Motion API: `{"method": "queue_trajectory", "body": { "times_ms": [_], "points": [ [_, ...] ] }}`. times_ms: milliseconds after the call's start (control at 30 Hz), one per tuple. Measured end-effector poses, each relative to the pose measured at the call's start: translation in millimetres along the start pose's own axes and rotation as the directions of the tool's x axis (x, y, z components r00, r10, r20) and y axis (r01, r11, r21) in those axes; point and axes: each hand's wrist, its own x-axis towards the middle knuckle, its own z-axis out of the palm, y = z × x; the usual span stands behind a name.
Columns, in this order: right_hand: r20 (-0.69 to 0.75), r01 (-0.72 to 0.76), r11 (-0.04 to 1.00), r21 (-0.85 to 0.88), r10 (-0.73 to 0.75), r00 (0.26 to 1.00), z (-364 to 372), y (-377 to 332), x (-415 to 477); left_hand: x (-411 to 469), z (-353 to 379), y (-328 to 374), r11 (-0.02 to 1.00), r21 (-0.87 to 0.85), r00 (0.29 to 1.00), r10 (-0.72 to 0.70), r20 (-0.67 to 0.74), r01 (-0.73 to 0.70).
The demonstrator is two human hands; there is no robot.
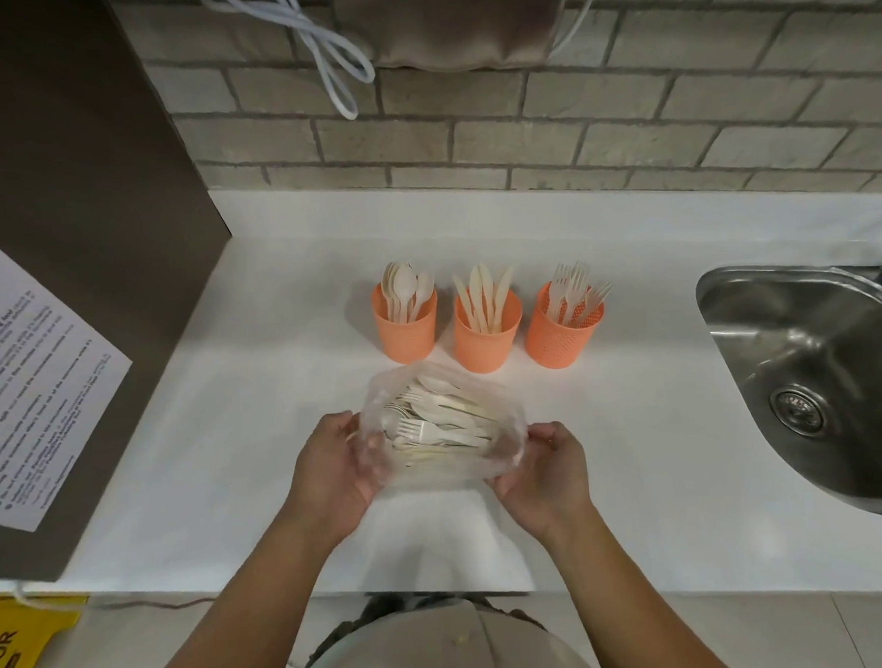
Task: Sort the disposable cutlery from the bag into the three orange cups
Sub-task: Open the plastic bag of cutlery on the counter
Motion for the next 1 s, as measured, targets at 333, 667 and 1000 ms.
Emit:
{"method": "queue_trajectory", "body": {
  "times_ms": [333,667,1000],
  "points": [
    [0.199,-0.014,-0.364,-0.931,-0.54,0.818,39.3,-8.1,1.6,20.1,15.5,4.5,-0.143,0.986,0.744,0.649,0.159,-0.085],
    [0.115,0.455,0.499,-0.738,-0.571,0.813,9.5,6.6,32.7,59.1,36.4,26.8,0.605,0.743,0.932,0.356,0.068,-0.285],
    [0.334,0.103,-0.484,-0.869,-0.422,0.843,13.2,-13.3,16.0,18.7,34.8,47.8,-0.027,0.995,0.937,0.34,-0.081,0.096]
  ]
}}
